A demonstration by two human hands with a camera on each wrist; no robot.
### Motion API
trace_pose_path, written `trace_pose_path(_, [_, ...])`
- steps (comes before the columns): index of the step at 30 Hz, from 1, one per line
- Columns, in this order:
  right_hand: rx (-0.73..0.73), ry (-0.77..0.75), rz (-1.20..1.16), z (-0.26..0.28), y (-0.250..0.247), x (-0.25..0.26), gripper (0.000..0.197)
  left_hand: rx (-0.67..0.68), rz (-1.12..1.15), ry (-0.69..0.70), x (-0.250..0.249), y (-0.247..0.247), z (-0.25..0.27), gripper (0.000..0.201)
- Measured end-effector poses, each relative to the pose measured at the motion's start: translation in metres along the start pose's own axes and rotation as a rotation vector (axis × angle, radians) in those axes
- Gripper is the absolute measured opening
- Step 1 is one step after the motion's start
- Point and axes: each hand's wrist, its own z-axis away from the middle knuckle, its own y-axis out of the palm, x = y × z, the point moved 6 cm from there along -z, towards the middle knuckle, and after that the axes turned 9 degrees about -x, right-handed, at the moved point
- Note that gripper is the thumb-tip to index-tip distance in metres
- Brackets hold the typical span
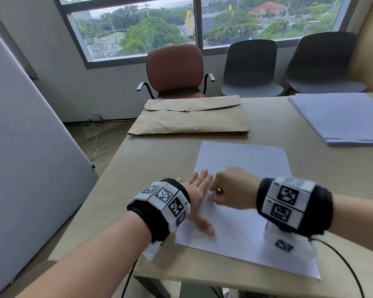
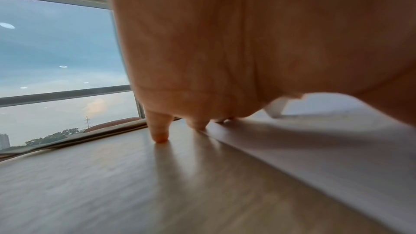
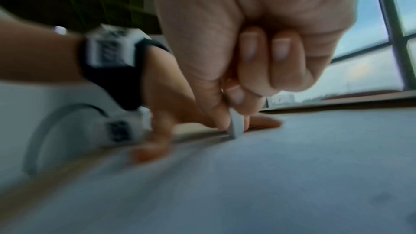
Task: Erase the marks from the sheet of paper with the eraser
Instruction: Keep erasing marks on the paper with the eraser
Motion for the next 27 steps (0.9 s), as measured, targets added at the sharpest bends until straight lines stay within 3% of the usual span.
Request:
trace_pose_path(4, [0.139, -0.057, -0.085, 0.023, 0.009, 0.016, 0.023, 0.01, -0.012, 0.004, 0.0, 0.001, 0.0, 0.129])
trace_pose_path(10, [-0.061, 0.113, -0.001, -0.017, -0.006, -0.024, 0.025, 0.017, -0.021, 0.013, -0.001, -0.001, 0.003, 0.127])
trace_pose_path(13, [0.016, 0.002, -0.019, 0.005, 0.007, 0.0, 0.023, 0.014, -0.008, 0.008, -0.001, 0.0, 0.002, 0.127])
trace_pose_path(16, [0.101, -0.023, -0.02, 0.013, 0.01, 0.009, 0.039, 0.02, -0.007, 0.01, -0.001, 0.0, 0.002, 0.127])
trace_pose_path(21, [-0.053, 0.115, 0.007, -0.015, -0.004, -0.025, 0.025, 0.008, -0.005, 0.017, -0.001, -0.001, 0.003, 0.128])
trace_pose_path(23, [-0.005, 0.03, 0.019, -0.003, 0.005, -0.012, 0.025, 0.01, -0.008, 0.018, -0.001, 0.0, 0.002, 0.128])
trace_pose_path(27, [0.087, -0.084, -0.01, 0.021, 0.015, 0.007, 0.045, 0.018, -0.012, 0.025, 0.0, 0.0, 0.001, 0.125])
